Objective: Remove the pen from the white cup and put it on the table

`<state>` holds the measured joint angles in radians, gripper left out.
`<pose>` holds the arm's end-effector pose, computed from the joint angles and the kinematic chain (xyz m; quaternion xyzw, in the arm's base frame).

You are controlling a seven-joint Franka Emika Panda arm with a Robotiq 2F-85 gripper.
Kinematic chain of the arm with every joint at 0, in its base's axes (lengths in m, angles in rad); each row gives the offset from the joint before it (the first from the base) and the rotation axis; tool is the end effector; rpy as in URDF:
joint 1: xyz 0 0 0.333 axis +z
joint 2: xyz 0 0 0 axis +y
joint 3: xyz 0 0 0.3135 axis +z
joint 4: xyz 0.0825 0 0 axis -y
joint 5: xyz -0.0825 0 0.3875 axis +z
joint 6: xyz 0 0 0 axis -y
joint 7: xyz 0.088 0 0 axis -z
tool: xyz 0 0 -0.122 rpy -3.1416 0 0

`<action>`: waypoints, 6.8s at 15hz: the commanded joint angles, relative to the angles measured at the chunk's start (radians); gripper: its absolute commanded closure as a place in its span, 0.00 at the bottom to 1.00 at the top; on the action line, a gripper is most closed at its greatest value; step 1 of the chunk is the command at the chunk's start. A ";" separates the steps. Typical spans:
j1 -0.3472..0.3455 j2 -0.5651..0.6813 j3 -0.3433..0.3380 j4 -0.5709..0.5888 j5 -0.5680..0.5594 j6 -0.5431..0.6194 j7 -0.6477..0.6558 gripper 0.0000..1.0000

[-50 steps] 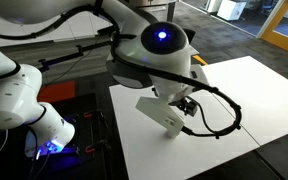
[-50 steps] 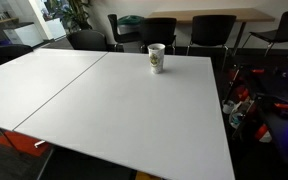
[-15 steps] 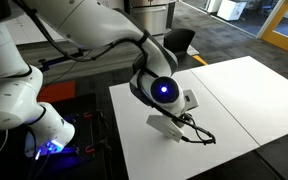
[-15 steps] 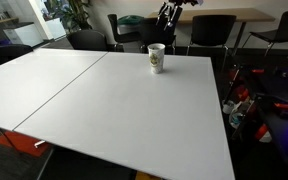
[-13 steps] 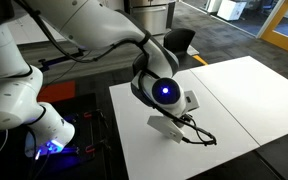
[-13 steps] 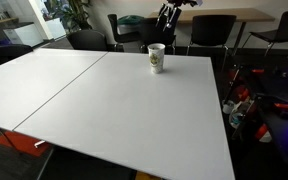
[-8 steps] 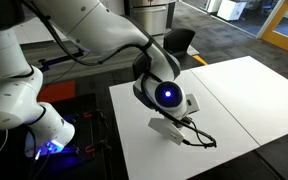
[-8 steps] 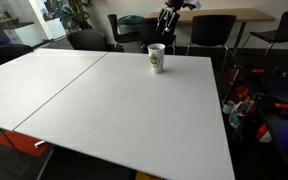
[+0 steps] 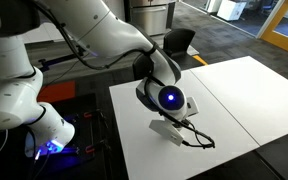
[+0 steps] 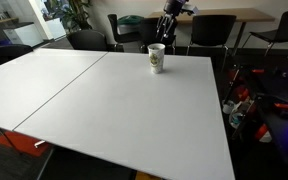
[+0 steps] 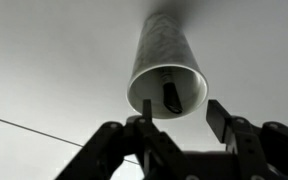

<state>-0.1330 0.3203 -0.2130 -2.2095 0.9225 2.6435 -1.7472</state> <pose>0.5242 -0.2065 0.2243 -0.9294 -0.2989 -0.2113 0.0466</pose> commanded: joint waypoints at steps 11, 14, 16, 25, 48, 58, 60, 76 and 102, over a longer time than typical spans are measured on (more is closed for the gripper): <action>-0.008 0.087 0.021 0.095 -0.006 -0.036 -0.007 0.48; -0.061 0.100 0.078 0.108 -0.043 -0.031 0.015 0.47; -0.080 0.112 0.101 0.119 -0.061 -0.035 0.018 0.48; -0.148 0.140 0.172 0.138 -0.107 -0.037 0.022 0.52; -0.186 0.181 0.214 0.168 -0.110 -0.062 0.007 0.94; -0.181 0.110 0.216 0.101 -0.091 -0.015 -0.007 0.94; -0.180 0.094 0.216 0.088 -0.087 -0.008 -0.009 0.94; -0.144 -0.196 0.217 -0.108 0.017 0.100 -0.010 0.94; 0.010 0.092 0.261 0.314 -0.212 0.053 0.228 0.94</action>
<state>-0.1693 0.3484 0.0792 -1.9733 0.8279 2.6932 -1.6247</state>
